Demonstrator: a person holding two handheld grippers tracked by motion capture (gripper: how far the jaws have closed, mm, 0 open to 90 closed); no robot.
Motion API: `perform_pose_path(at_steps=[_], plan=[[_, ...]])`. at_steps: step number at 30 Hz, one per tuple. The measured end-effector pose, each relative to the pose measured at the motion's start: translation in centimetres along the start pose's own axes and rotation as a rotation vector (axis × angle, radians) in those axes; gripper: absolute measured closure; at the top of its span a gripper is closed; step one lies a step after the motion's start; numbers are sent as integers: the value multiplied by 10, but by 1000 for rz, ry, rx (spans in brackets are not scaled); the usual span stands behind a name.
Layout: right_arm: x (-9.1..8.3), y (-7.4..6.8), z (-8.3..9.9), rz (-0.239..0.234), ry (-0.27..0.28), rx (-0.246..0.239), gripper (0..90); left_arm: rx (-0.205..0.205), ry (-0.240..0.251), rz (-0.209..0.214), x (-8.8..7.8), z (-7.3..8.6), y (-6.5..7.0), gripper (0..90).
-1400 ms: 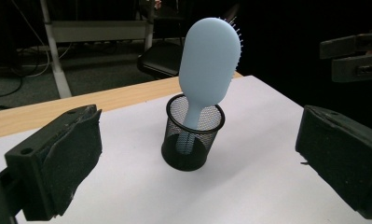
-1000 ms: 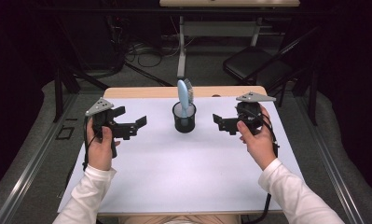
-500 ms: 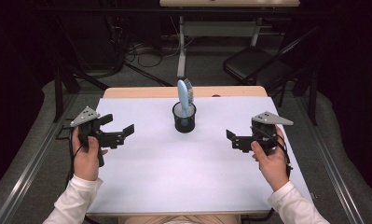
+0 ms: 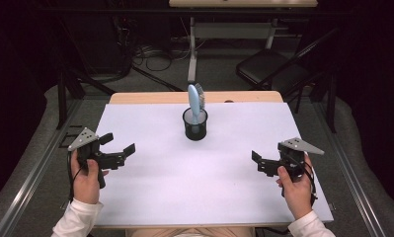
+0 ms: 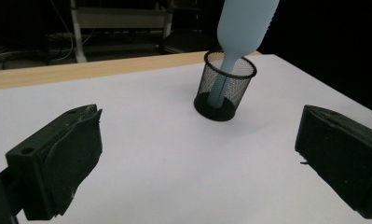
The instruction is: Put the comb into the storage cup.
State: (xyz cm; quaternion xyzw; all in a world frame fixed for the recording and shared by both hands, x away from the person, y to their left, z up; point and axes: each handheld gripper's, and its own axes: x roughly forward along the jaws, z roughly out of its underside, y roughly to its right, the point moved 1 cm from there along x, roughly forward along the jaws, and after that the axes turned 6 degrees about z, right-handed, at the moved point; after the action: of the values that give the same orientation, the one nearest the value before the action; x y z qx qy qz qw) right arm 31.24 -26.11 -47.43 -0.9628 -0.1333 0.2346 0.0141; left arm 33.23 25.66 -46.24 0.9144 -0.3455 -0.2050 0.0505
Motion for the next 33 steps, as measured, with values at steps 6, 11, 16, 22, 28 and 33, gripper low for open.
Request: perform_pose_path(at_steps=[6,11,16,22,28,33], plan=[[-5,5,16,24,15,16,0,-6,7,2,-4,16,-6,7],[-5,7,29,60,20,-13,0,-7,9,-6,-5,28,-9,7],[-4,8,37,71,26,-17,0,-4,13,-8,-3,38,-13,4],[-2,13,45,65,44,28,7,-5,26,-1,-2,46,-18,4],[-2,18,53,67,57,32,9,-12,40,4,-1,51,-21,5],[2,20,57,80,57,28,9,-5,40,2,0,54,-22,5]])
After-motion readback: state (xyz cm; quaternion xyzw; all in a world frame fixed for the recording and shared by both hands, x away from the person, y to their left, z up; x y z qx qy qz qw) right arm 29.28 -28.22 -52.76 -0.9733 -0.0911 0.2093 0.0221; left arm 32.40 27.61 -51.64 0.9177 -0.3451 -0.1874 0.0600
